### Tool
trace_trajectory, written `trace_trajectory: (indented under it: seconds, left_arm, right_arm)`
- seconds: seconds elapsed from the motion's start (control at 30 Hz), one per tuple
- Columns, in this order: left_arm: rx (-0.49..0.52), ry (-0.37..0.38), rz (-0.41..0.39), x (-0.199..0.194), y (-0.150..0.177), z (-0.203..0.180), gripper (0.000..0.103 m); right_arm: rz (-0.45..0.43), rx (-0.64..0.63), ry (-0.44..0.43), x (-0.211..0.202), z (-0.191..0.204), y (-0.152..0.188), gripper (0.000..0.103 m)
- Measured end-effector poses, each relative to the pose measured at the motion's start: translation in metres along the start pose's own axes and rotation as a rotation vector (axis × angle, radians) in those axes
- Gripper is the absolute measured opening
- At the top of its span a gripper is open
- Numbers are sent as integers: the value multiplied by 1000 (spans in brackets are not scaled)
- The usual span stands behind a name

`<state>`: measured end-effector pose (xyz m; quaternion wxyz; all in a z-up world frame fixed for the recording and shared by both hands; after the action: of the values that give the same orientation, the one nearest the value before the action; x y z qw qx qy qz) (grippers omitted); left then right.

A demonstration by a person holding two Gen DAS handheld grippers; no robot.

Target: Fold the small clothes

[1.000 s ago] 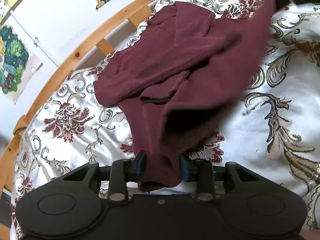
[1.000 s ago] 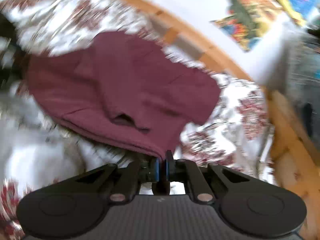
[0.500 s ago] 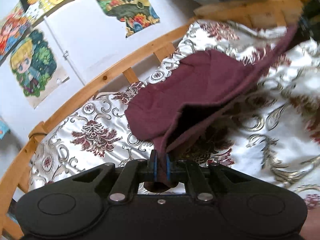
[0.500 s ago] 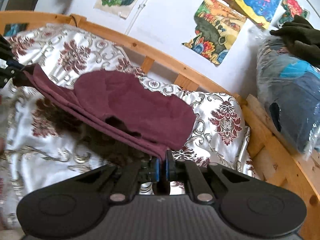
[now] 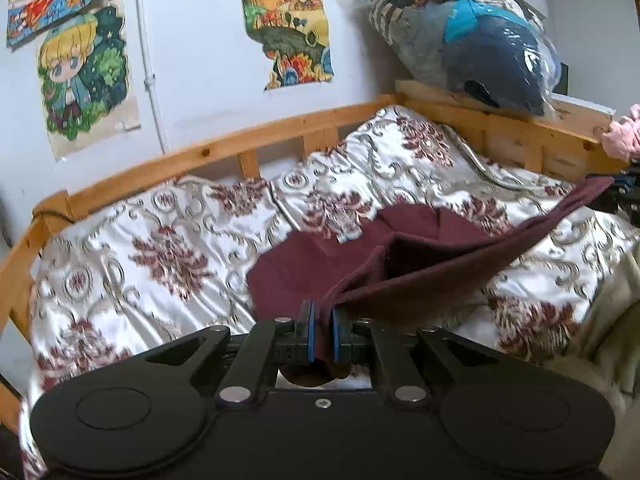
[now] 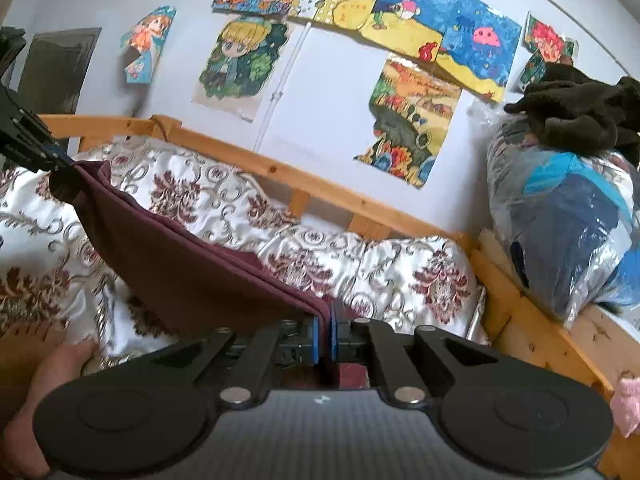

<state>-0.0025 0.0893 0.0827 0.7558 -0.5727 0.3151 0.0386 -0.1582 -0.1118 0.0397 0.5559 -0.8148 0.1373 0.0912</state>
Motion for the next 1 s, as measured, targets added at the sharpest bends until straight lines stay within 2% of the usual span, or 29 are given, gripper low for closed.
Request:
trace_trajectory:
  seconds: [0.17,0.33,0.47,0.57,0.7,0.8,1.0]
  left_arm:
    - [36,-55,8,39,-47,4,9]
    - [54,-111,69,106,-89,11,9]
    - [53,-152,119,168,-107,23,9]
    - [77,-187,170,220,-107,31,9]
    - [29,-204,245,275,-95,45,9]
    - [36,-216,280,307,-83,46,9]
    - [11,-245,352,357,-63,48,10]
  right_arm:
    - [-38,19,52,45,-24,-7,7]
    - [-27,53,98,120,-48,-6,7]
    - [5,67,120,182,-58,-2,7]
    - [30,76,121,226,-62,4,7]
    - [70,64,108,278,-59,18,8]
    - [107,52,97,309,-55,30,8]
    - [161,106,72,355,-47,56,8]
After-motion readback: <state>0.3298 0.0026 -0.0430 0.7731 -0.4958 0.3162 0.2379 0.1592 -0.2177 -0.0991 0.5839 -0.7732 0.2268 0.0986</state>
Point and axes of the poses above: each gripper's, at about its wrist camera, not at the fingertips, and x roughly the way its jaws point, z to its left, y to its underside, the point moved 2 cm from there along x, roughly the way its jaws point
